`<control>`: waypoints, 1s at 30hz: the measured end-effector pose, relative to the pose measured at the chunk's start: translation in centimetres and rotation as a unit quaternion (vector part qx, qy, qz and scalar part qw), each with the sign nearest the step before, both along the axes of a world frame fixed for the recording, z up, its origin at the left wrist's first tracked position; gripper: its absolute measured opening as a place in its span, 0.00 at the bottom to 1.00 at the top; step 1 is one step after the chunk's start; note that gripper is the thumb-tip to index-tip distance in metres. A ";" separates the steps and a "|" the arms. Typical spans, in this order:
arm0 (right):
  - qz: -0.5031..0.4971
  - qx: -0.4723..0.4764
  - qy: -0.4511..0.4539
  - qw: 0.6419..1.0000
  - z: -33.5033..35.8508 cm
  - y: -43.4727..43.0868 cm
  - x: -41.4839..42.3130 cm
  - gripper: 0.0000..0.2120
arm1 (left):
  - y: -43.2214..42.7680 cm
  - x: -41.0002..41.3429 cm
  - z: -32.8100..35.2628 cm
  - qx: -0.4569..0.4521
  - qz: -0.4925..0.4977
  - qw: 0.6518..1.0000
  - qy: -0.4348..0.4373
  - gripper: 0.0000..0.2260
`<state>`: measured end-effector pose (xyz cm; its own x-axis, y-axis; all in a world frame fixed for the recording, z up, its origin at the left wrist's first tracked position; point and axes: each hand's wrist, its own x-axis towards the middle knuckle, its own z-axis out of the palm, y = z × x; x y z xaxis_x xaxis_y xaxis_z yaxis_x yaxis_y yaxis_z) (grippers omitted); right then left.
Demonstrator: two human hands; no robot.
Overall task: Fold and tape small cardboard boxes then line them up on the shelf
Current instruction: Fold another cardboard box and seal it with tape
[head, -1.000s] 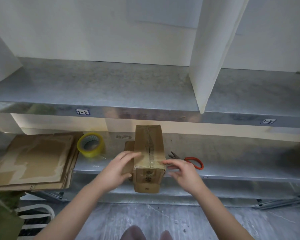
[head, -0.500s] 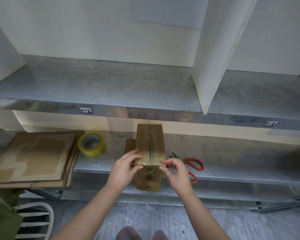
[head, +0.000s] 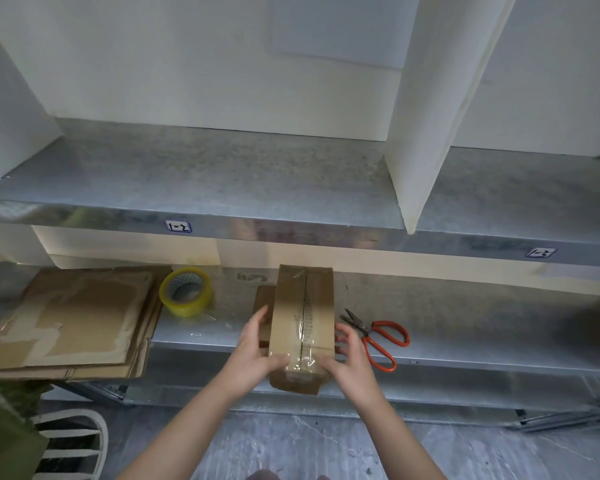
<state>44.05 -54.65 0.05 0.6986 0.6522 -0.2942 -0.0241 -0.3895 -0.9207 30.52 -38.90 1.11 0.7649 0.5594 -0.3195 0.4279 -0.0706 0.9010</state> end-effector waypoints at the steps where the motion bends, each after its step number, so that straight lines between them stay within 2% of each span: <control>1: -0.003 -0.001 0.018 1.000 0.0 0.2 0.1 0.34 | 0.1 0.3 0.4 -0.022 -0.008 1.000 0.015 0.42; 4: -0.011 0.016 0.066 0.998 0.3 0.9 0.3 0.42 | 0.3 1.2 1.2 -0.063 0.024 0.998 -0.001 0.28; 5: -0.012 0.023 0.070 0.997 0.5 0.9 0.4 0.42 | 0.3 1.3 1.6 -0.071 0.046 0.996 -0.016 0.23; 7: -0.025 0.047 0.074 0.996 0.7 0.6 0.4 0.36 | 0.2 1.4 2.1 -0.033 0.080 0.996 -0.031 0.18; 10: -0.035 0.072 0.072 0.994 1.4 -0.1 0.4 0.23 | 0.2 1.2 3.4 0.016 0.070 0.997 -0.042 0.24; 13: -0.031 0.075 0.052 0.995 2.7 -0.1 0.7 0.18 | 0.6 1.1 4.5 0.034 0.032 0.998 -0.053 0.27; 15: -0.010 0.073 0.008 0.997 3.8 0.3 0.9 0.20 | 0.5 1.2 5.5 0.011 0.010 0.997 -0.071 0.26; 17: 0.001 0.081 -0.029 0.996 5.3 0.5 0.8 0.26 | 0.2 1.3 7.0 -0.017 0.028 0.995 -0.090 0.27; 21: 0.007 0.146 -0.023 0.989 8.9 -0.1 0.0 0.17 | -0.1 1.3 9.4 0.025 0.108 0.987 -0.112 0.31; 23: -0.013 0.156 -0.042 0.987 10.4 -0.4 -0.5 0.20 | -0.3 1.1 10.0 -0.014 0.115 0.983 -0.143 0.32; 26: -0.056 0.134 -0.091 0.985 11.5 -0.5 -0.5 0.20 | -1.0 0.6 10.6 -0.102 0.068 0.972 -0.201 0.35; 28: -0.040 0.117 -0.103 0.987 11.4 -0.7 -0.2 0.27 | -1.5 0.2 10.7 -0.087 0.046 0.970 -0.222 0.33; 30: -0.005 0.112 -0.097 0.989 10.8 -0.9 -0.3 0.33 | -1.9 -0.1 10.3 -0.072 0.067 0.966 -0.238 0.27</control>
